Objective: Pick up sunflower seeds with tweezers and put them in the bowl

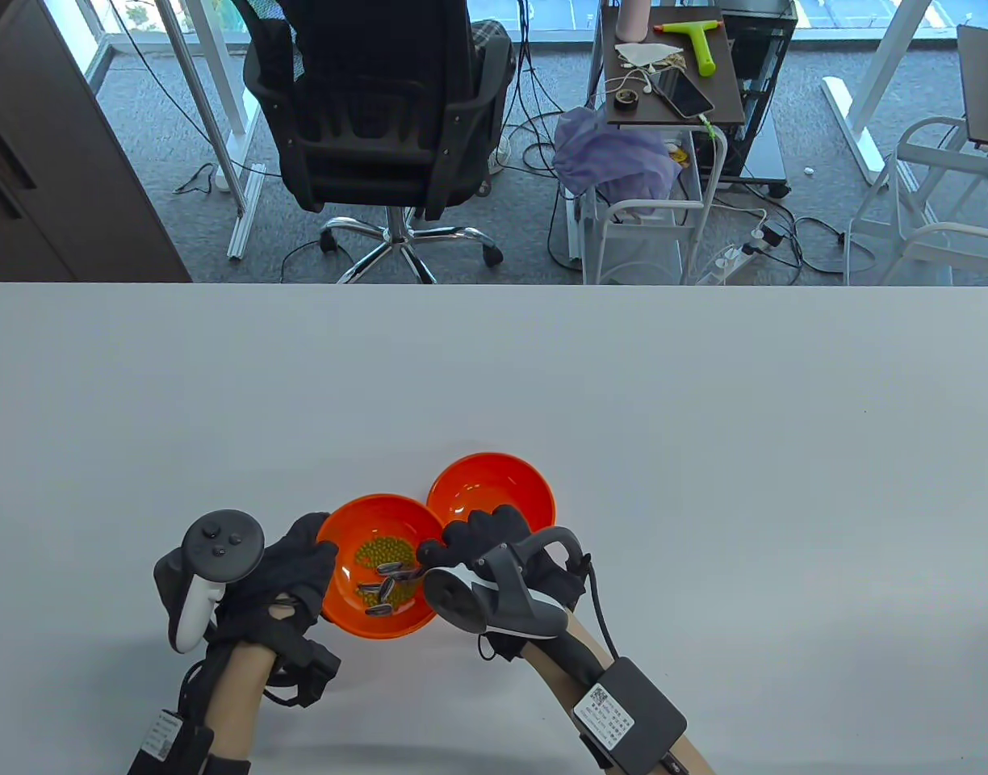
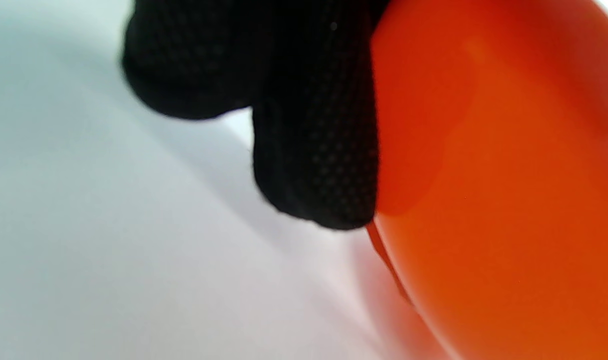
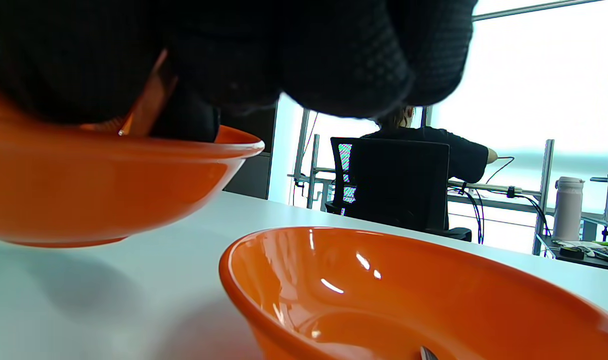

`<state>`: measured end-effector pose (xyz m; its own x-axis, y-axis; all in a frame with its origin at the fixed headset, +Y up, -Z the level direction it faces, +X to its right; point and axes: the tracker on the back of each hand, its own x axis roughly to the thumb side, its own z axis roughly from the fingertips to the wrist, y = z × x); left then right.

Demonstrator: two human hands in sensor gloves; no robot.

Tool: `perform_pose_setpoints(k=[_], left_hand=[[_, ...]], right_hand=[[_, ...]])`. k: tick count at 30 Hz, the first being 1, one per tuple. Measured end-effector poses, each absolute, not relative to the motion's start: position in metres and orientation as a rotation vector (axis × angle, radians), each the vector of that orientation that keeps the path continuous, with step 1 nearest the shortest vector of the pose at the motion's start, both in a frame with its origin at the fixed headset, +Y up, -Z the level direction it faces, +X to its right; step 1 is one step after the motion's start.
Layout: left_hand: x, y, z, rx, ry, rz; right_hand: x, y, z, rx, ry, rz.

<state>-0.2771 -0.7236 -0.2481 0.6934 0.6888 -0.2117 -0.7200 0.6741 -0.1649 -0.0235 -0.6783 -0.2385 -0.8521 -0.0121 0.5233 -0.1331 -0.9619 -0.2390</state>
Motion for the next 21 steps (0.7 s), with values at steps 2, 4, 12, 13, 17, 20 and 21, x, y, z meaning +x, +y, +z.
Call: perform_pose_setpoints(k=[2, 4, 12, 13, 17, 20, 21], left_hand=[[-0.277, -0.724, -0.248, -0.247, 0.136, 0.791], [-0.277, -0.724, -0.248, -0.248, 0.136, 0.792], [-0.277, -0.723, -0.247, -0.248, 0.145, 0.790], [-0.277, -0.723, -0.247, -0.249, 0.147, 0.789], [-0.278, -0.722, -0.247, -0.251, 0.152, 0.787], [-0.278, -0.722, -0.247, -0.250, 0.154, 0.785], [-0.278, -0.722, -0.247, -0.250, 0.154, 0.784]], right_hand=[[-0.023, -0.678, -0.238, 0.832, -0.410, 2.936], [-0.023, -0.678, -0.238, 0.831, -0.409, 2.933], [-0.011, -0.665, -0.243, 0.723, -0.432, 2.864], [-0.007, -0.663, -0.244, 0.690, -0.452, 2.862], [0.006, -0.659, -0.251, 0.574, -0.492, 2.863], [0.019, -0.658, -0.257, 0.462, -0.520, 2.864], [0.023, -0.658, -0.260, 0.422, -0.522, 2.870]])
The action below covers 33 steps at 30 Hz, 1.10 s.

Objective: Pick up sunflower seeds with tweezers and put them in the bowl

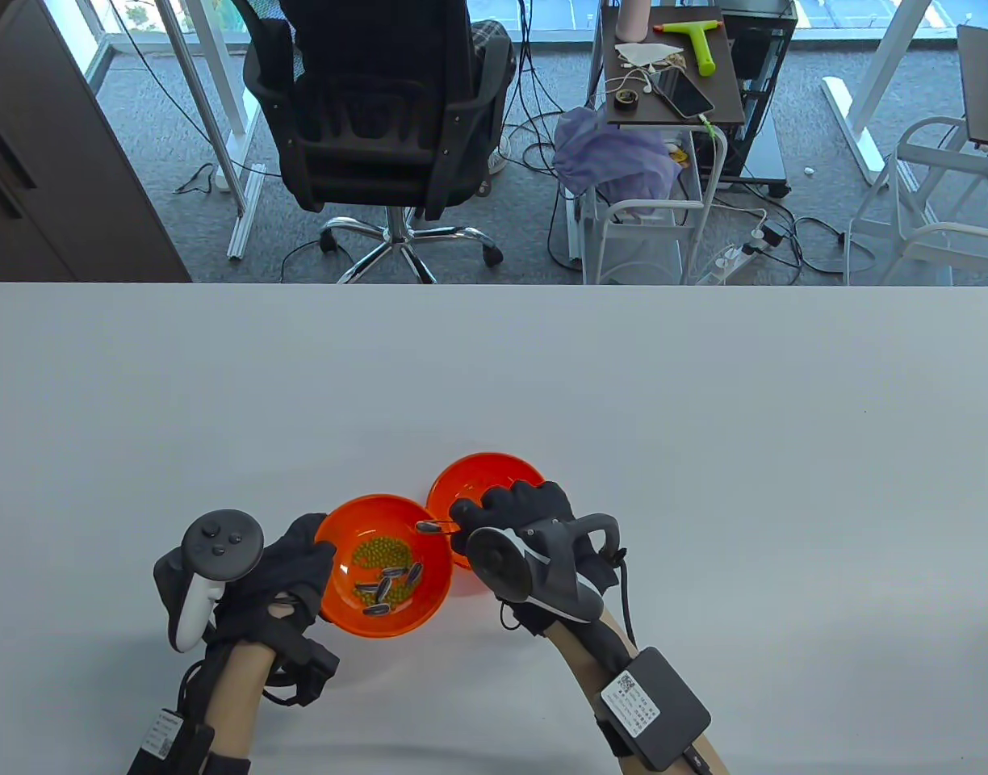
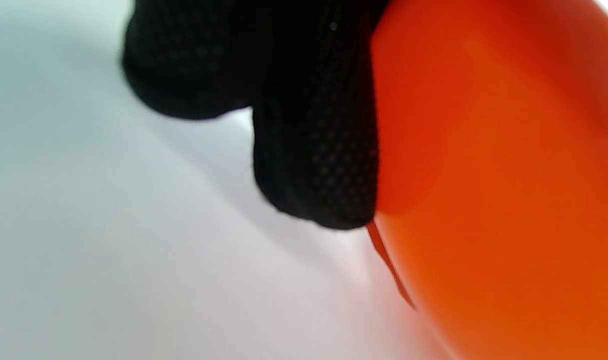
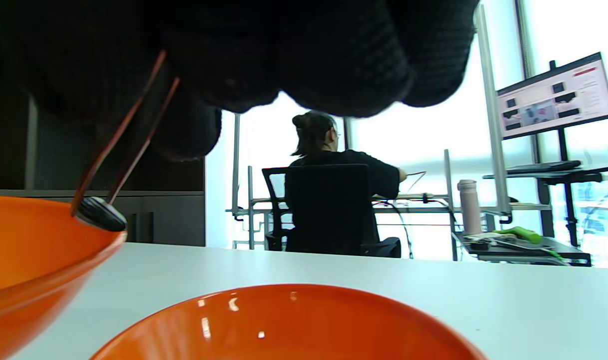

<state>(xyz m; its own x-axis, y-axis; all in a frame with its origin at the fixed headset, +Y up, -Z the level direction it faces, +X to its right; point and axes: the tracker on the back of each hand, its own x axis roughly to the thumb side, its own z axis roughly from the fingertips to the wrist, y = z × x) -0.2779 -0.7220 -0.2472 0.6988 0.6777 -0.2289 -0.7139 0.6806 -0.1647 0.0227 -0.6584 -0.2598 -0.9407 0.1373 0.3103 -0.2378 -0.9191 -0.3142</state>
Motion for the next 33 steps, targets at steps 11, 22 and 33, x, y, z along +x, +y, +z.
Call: perform_pose_setpoints(k=[11, 22, 33], left_hand=[[-0.278, -0.721, -0.247, -0.249, 0.155, 0.780], [-0.277, -0.722, -0.248, -0.254, 0.151, 0.768], [-0.275, -0.722, -0.248, -0.257, 0.149, 0.767]], right_hand=[[0.053, -0.690, -0.285, 0.160, -0.318, 3.004], [0.058, -0.705, -0.291, 0.127, -0.177, 3.069], [0.057, -0.682, -0.282, 0.116, -0.301, 2.884]])
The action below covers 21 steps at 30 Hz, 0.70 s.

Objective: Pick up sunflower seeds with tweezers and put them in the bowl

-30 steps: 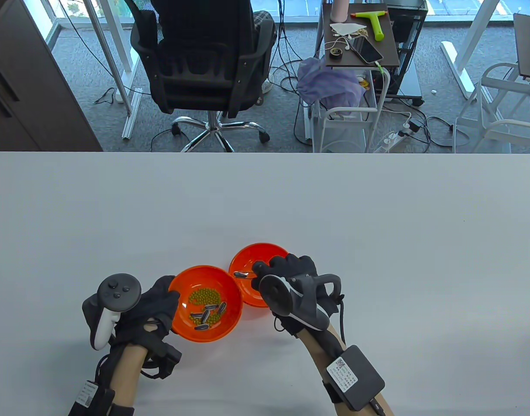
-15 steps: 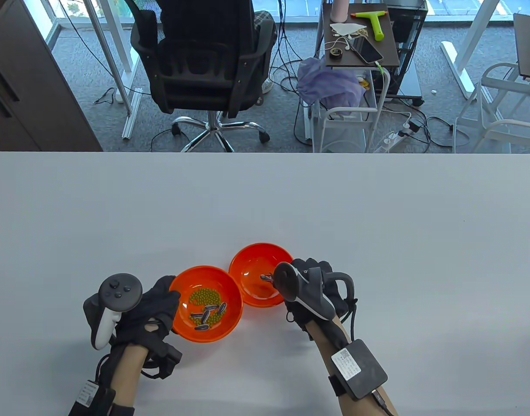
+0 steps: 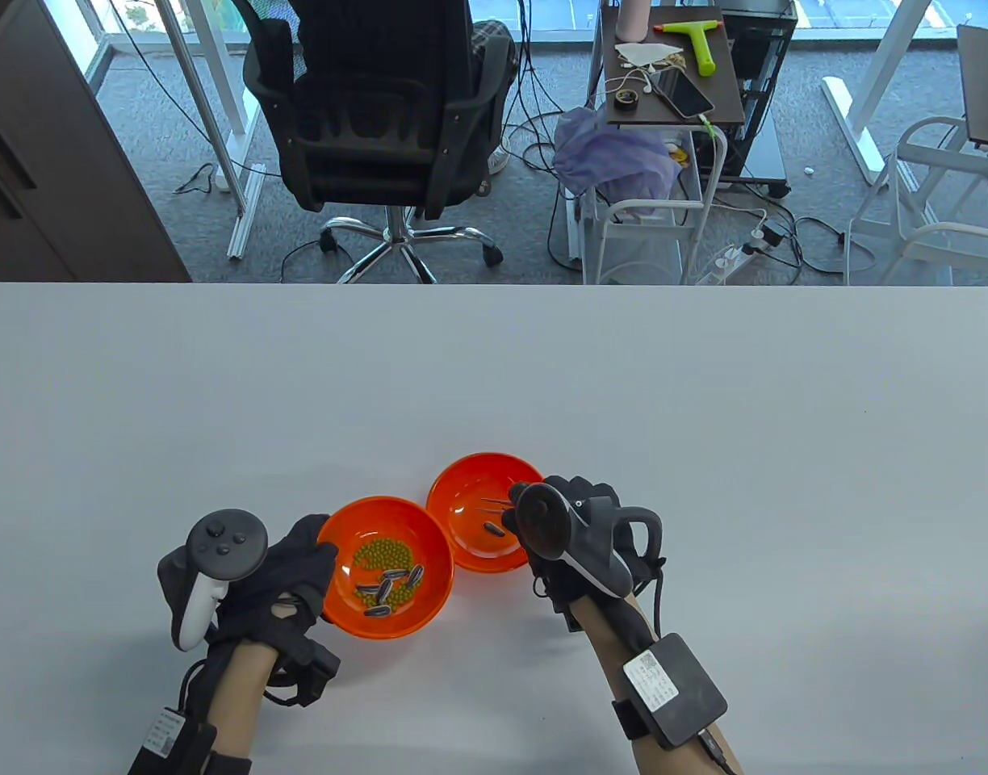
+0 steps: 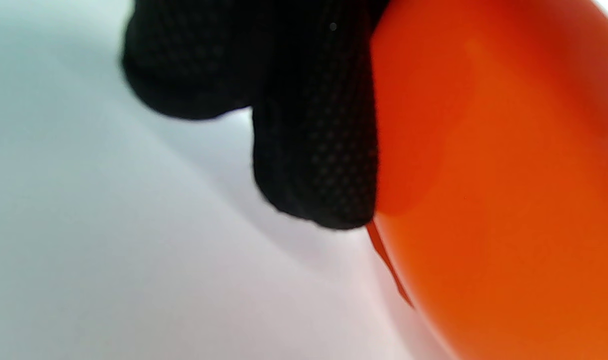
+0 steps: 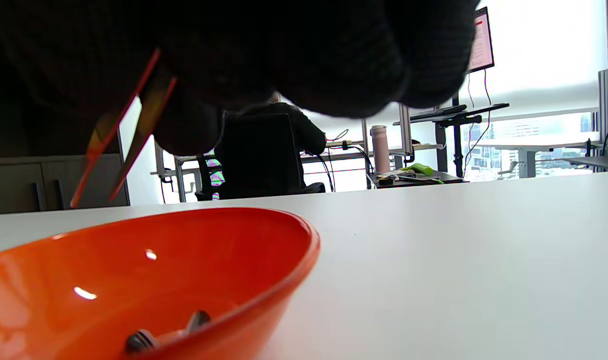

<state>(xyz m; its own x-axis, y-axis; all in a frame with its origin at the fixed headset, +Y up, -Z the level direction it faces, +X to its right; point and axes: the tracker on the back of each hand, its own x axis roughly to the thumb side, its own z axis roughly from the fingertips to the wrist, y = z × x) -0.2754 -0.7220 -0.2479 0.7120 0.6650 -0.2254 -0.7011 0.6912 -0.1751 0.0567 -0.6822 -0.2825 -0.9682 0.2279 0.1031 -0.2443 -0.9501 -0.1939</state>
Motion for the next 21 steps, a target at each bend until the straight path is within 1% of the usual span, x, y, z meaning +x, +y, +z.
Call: perform_pose_setpoints(k=[6, 11, 16, 21], left_hand=[[-0.275, -0.722, -0.248, -0.258, 0.148, 0.764], [-0.275, -0.722, -0.248, -0.258, 0.147, 0.764], [-0.274, -0.722, -0.248, -0.257, 0.145, 0.760], [-0.274, -0.722, -0.248, -0.256, 0.141, 0.760]], right_hand=[[0.048, -0.670, -0.275, 0.184, -0.354, 2.837], [0.037, -0.664, -0.269, 0.293, -0.362, 2.808], [0.021, -0.663, -0.261, 0.411, -0.337, 2.816], [0.006, -0.668, -0.255, 0.489, -0.323, 2.872]])
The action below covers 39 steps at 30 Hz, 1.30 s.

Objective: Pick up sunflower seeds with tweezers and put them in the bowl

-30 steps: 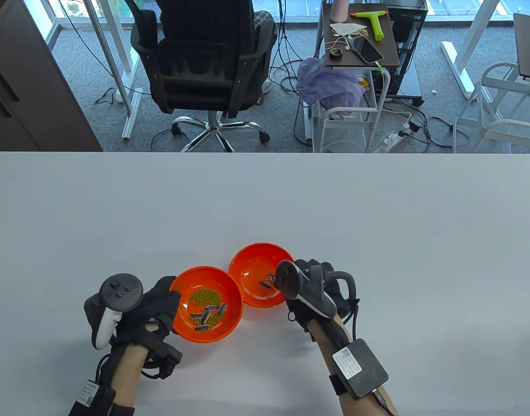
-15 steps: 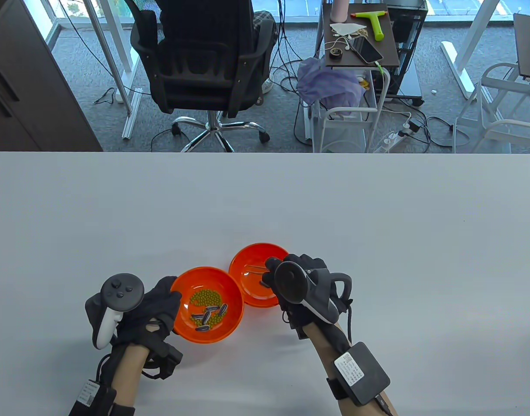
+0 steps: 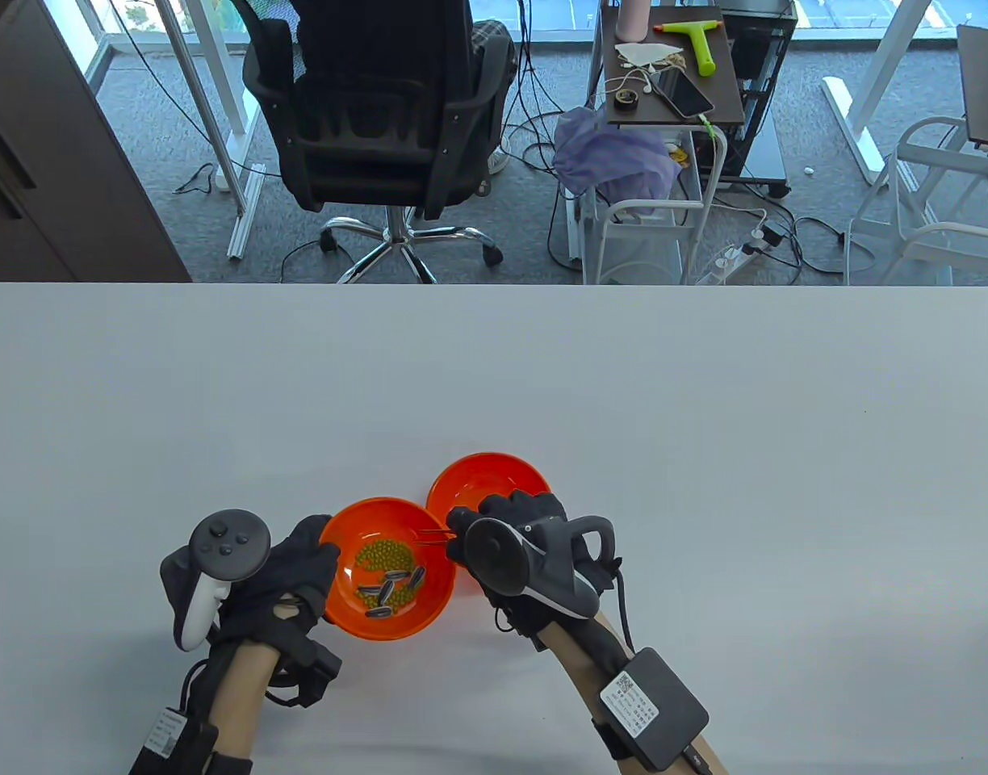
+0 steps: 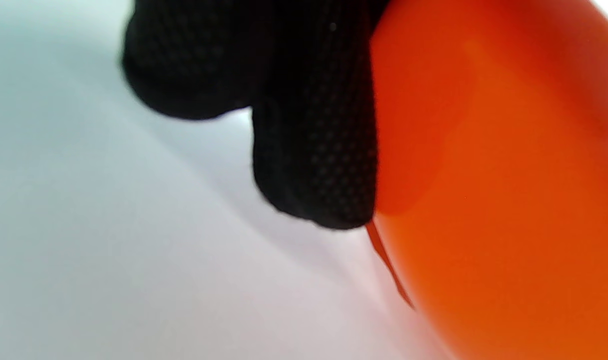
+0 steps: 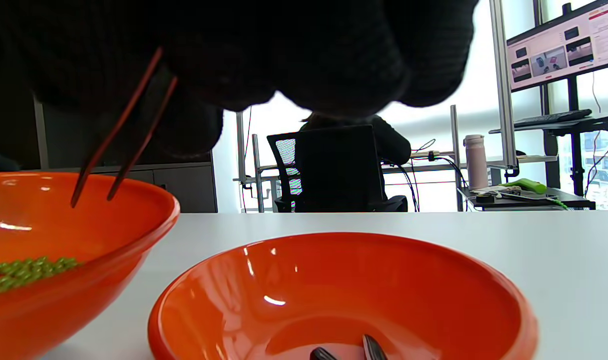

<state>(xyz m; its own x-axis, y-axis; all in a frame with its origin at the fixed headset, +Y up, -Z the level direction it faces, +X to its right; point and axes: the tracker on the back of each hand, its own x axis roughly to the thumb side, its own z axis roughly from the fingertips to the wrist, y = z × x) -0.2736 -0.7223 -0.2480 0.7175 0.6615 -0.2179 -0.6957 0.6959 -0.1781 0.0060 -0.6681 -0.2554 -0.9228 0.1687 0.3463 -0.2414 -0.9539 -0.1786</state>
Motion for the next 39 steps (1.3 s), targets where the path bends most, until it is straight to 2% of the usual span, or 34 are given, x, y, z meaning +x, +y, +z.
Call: perform_pose_setpoints(k=[19, 32, 39], left_hand=[[-0.272, -0.722, -0.248, -0.256, 0.131, 0.757], [-0.270, -0.723, -0.248, -0.261, 0.125, 0.752], [-0.271, -0.723, -0.247, -0.263, 0.131, 0.751]], right_hand=[[-0.019, -0.683, -0.244, 0.685, -0.251, 2.945], [-0.022, -0.686, -0.243, 0.722, -0.290, 2.933], [-0.010, -0.679, -0.249, 0.633, -0.339, 2.887]])
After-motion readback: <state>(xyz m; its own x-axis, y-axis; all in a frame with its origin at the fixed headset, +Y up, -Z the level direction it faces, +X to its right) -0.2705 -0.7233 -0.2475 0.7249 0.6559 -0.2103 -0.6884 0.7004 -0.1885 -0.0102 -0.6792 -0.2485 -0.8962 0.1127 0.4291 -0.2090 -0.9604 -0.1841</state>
